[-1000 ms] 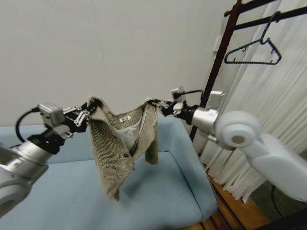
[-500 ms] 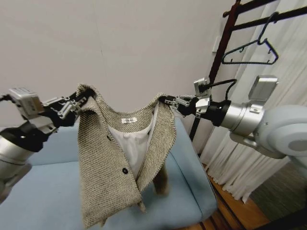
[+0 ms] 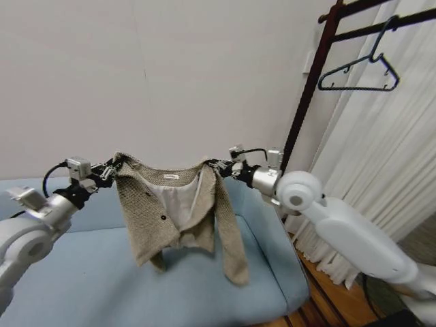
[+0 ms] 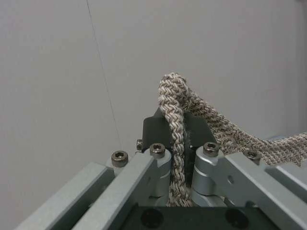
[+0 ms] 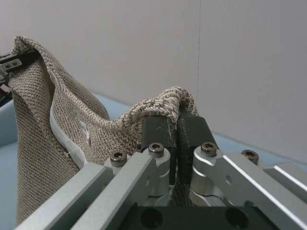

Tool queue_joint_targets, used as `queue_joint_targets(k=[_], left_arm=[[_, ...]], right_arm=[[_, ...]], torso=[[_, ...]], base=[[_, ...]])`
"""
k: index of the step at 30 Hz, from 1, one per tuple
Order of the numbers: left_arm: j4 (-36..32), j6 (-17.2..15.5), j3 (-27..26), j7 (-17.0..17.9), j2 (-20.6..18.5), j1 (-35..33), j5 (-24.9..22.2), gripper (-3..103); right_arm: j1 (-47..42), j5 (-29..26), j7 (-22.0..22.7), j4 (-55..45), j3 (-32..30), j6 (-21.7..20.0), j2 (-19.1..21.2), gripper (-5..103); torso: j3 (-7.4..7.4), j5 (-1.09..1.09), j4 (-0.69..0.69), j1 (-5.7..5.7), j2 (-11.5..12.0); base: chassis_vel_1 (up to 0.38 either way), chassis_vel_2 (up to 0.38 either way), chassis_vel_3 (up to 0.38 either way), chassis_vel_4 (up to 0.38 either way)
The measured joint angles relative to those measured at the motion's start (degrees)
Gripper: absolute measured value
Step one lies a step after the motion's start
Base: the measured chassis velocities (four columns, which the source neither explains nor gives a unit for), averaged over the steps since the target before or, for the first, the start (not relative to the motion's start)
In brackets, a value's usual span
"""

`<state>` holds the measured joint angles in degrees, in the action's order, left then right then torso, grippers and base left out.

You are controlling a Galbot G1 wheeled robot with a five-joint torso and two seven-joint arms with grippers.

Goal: Pick up the clothes from the sofa and hang them on the clothes hanger.

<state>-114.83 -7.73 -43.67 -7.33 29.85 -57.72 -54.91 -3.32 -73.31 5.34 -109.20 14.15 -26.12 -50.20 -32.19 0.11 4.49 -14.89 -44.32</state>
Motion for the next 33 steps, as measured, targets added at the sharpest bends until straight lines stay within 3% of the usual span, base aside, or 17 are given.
queue_joint_targets(k=[3,5,11,16,21,22,25,27,28,30,31,32,33], left_arm=[[2.8,0.6,4.3,-0.8,-1.7,6.3,-0.9,4],[2.7,0.5,4.4,-1.0,-2.3,6.9,-1.7,4],[-1.6,-1.0,-1.2,-1.2,-4.2,2.9,-5.5,4],[-5.4,-2.0,-3.0,-1.1,-4.5,2.0,-6.7,4],[-17.4,-7.5,-6.9,1.5,-5.3,0.0,-16.6,4],[-17.4,-7.5,-6.9,1.5,-5.3,0.0,-16.6,4],[-25.9,-11.7,-15.1,7.4,-4.4,-7.6,-21.6,4],[-28.6,-15.8,-15.8,15.1,-3.0,-11.0,-23.8,4],[-28.6,-15.8,-15.8,15.1,-3.0,-11.0,-23.8,4],[-29.0,-20.8,-13.6,24.5,-0.4,-14.2,-24.8,4],[-29.0,-23.3,-12.4,27.4,1.2,-15.7,-24.9,4],[-29.0,-25.4,-11.2,29.3,3.0,-17.4,-24.7,4],[-29.0,-25.4,-11.2,29.3,3.0,-17.4,-24.7,4]], right_arm=[[3.9,0.5,-0.3,3.4,0.9,0.1,-3.3,1],[4.7,0.0,-0.1,3.4,1.2,0.1,-3.7,1],[5.5,-2.0,0.9,-0.2,2.8,-0.3,-2.0,1],[5.3,-4.8,1.5,-5.0,3.3,-0.9,3.6,1],[3.3,-14.1,3.9,-16.5,-1.7,-2.7,16.7,1],[3.3,-14.1,3.9,-16.5,-1.7,-2.7,16.7,1],[1.6,-24.3,3.9,-24.1,-7.2,-4.6,27.0,1],[-0.2,-30.9,3.5,-27.6,-10.4,-6.0,32.8,1],[-0.2,-30.9,3.5,-27.6,-10.4,-6.0,32.8,1],[-2.9,-33.2,3.3,-29.3,-11.7,-6.9,35.3,1],[-4.3,-32.5,3.5,-29.4,-11.8,-7.2,35.1,1],[-5.8,-30.8,3.6,-29.1,-11.5,-7.6,34.2,1],[-5.8,-30.8,3.6,-29.1,-11.5,-7.6,34.2,1]], torso=[[0.0,-0.06,0.0,-0.01,0.0],[0.0,-0.04,-0.02,0.0,0.0],[0.03,-0.03,-0.06,0.04,0.0],[0.03,-0.03,-0.02,0.03,0.0],[0.03,0.02,0.01,0.03,0.0],[0.03,0.02,0.01,0.03,0.0],[0.06,0.02,-0.02,0.06,0.0],[0.07,-0.01,0.0,0.08,-0.1],[0.07,-0.01,0.0,0.08,-0.1],[0.06,-0.03,0.01,0.07,-0.1],[0.04,-0.06,0.0,0.06,0.0],[0.04,-0.06,-0.02,0.06,0.0],[0.04,-0.06,-0.02,0.06,0.0]], base=[[0.0,0.0,0.0,0.0],[0.0,0.0,0.0,0.0],[0.0,0.0,0.0,0.0],[0.0,0.0,0.0,0.0],[0.0,0.0,0.0,0.0],[0.0,0.0,0.0,0.0],[0.0,0.0,0.0,0.0],[0.0,0.0,0.0,0.0],[0.0,0.0,0.0,0.0],[0.0,0.0,0.0,0.0],[0.0,0.0,0.0,0.0],[0.0,0.0,0.0,0.0],[0.0,0.0,0.0,0.0]])
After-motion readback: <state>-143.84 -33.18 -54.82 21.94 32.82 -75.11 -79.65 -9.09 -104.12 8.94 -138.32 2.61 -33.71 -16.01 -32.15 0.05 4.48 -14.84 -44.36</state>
